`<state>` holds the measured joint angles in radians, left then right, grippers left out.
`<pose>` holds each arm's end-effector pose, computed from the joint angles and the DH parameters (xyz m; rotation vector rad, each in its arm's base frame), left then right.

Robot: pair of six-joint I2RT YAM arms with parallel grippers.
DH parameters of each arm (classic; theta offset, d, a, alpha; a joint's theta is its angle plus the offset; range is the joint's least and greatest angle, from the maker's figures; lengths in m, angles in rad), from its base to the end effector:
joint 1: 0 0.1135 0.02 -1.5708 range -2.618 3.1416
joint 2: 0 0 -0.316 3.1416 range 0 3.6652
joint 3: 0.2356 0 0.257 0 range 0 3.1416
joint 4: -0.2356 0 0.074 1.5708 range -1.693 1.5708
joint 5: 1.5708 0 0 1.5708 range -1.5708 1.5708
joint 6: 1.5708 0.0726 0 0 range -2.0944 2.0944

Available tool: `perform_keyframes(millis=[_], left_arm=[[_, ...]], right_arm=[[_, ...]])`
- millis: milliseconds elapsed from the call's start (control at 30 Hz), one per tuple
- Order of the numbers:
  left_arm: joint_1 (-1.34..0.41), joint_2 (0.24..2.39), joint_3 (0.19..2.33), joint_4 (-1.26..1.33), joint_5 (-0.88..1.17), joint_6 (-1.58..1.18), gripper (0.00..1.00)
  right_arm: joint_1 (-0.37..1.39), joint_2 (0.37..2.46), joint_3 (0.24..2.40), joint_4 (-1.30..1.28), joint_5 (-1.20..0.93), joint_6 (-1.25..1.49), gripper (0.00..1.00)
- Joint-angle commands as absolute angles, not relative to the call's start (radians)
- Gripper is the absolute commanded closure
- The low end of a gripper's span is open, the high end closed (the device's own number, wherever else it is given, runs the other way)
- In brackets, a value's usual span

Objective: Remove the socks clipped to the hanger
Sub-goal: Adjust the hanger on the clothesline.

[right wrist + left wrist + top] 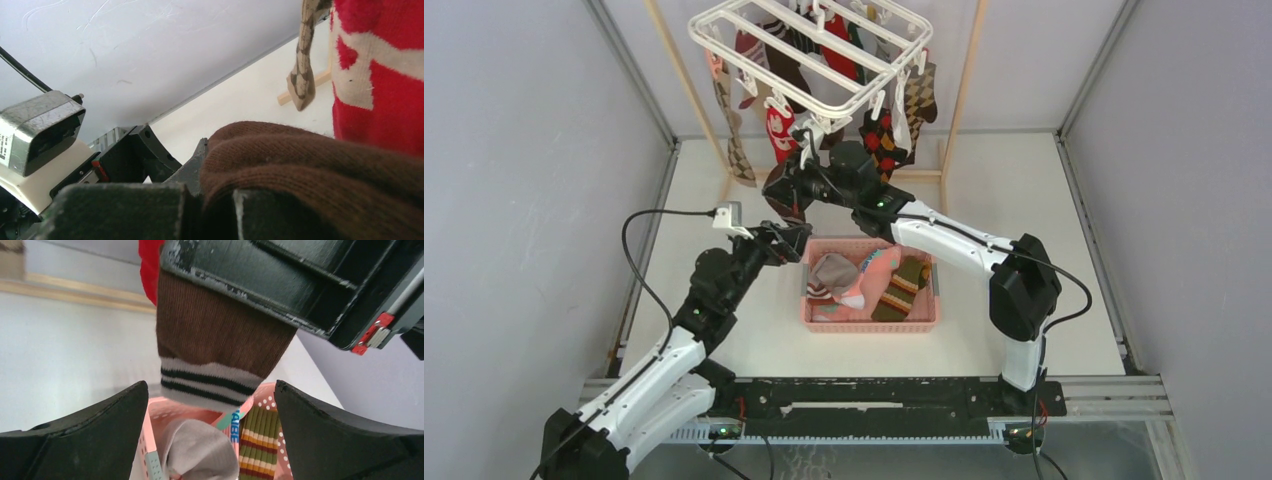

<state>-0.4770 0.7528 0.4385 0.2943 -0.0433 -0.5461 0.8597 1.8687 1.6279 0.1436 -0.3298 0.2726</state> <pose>0.1721 -0.0854 0.3064 -0.0916 1.6410 -0.7574 0.3162 0.4031 0.4004 -0.7685 1.6182 1.1107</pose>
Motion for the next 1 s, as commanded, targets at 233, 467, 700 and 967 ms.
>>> perform_keyframes(millis=[233, 467, 700, 967], left_arm=[[-0.482, 0.809, 0.407, 0.535, -0.008, -0.473, 0.0], [-0.482, 0.854, 0.445, 0.539, 0.035, -0.433, 0.37], [-0.481, 0.889, 0.494, 0.516, 0.064, -0.424, 0.93], [-0.482, 0.831, 0.501, 0.465, 0.014, -0.415, 1.0]], right_arm=[[0.836, 1.855, 1.659, 0.127, -0.448, 0.318, 1.0], [0.799, 1.836, 1.624, 0.16, -0.545, 0.354, 1.0], [0.763, 1.818, 1.581, 0.206, -0.605, 0.409, 1.0], [0.73, 1.785, 1.518, 0.224, -0.628, 0.423, 0.87]])
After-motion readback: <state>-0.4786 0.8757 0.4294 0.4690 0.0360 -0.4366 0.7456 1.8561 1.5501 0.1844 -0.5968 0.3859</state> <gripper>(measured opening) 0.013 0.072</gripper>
